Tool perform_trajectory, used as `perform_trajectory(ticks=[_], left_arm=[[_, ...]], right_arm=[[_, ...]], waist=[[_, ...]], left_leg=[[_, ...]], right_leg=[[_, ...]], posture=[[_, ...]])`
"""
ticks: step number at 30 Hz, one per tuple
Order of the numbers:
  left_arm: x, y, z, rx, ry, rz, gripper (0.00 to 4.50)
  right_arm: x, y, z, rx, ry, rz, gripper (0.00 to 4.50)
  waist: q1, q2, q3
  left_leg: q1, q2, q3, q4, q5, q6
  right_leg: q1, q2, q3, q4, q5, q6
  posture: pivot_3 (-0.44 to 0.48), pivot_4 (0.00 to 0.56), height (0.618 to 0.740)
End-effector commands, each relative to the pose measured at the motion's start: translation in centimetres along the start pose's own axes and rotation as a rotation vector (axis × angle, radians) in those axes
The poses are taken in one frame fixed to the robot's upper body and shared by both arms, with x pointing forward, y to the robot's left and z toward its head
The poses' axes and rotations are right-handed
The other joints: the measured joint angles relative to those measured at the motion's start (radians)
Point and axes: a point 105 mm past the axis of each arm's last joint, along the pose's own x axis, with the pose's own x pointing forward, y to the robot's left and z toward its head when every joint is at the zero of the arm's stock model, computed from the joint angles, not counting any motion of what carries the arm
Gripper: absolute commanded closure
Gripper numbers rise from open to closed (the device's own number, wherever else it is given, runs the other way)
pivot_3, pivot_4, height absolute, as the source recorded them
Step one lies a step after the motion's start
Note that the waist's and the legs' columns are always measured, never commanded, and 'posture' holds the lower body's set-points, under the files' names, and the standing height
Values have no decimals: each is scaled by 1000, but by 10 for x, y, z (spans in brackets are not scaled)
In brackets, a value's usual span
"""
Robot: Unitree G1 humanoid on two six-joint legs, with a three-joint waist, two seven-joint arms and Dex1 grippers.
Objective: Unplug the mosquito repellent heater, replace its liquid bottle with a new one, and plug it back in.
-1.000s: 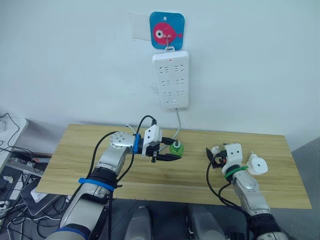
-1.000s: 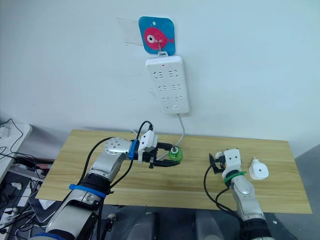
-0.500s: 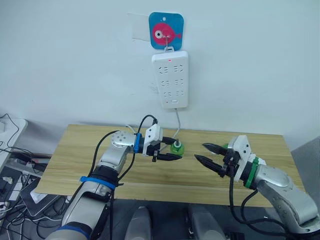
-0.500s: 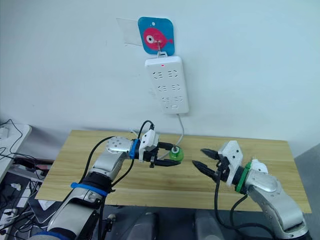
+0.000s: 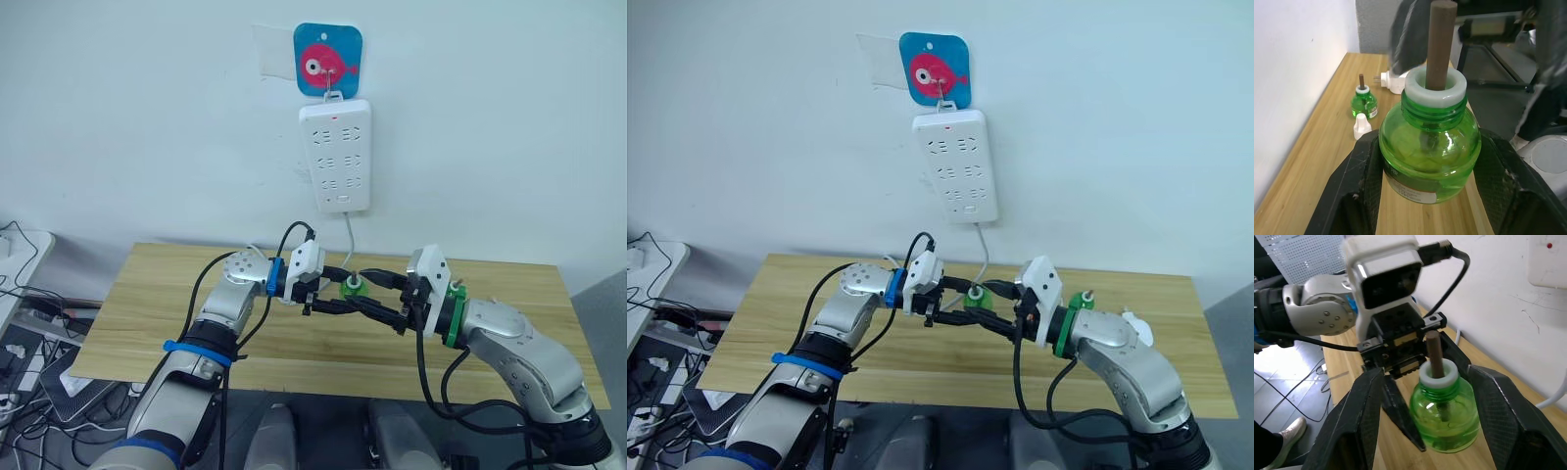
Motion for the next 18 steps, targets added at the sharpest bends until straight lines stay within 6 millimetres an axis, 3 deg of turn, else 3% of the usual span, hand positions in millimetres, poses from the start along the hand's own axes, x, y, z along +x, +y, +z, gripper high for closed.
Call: perform_trajectory(ticks=[1, 7, 10, 14, 18], left_arm=[[2, 1, 12, 43, -29, -9, 2237], [3, 2, 14, 37, -42, -5, 2237], [4, 3, 15, 39, -48, -1, 2237], [4, 3, 15, 37, -50, 1, 2237], [4, 4, 16, 9, -61, 2, 2237]], right_arm=[[6, 2, 7, -30, -30, 12, 1646], [10, -2, -1, -36, -22, 3, 1646], [12, -5, -2, -45, -27, -10, 2265], [11, -6, -3, -72, -25, -11, 3506], [8, -8, -4, -85, -26, -21, 3668]], waist=[[0, 0, 0], [0, 0, 0], [0, 0, 0], [0, 0, 0], [0, 0, 0]], left_leg=[[0, 0, 0, 0, 0, 0], [0, 0, 0, 0, 0, 0], [0, 0, 0, 0, 0, 0], [0, 0, -1, 0, 0, 0], [0, 0, 0, 0, 0, 0]], right_leg=[[0, 0, 0, 0, 0, 0], [0, 0, 0, 0, 0, 0], [0, 0, 0, 0, 0, 0], [0, 0, -1, 0, 0, 0], [0, 0, 0, 0, 0, 0]], posture=[[-26, 207, 740], [-24, 206, 740], [-25, 204, 740], [-28, 202, 740], [-29, 200, 740]])
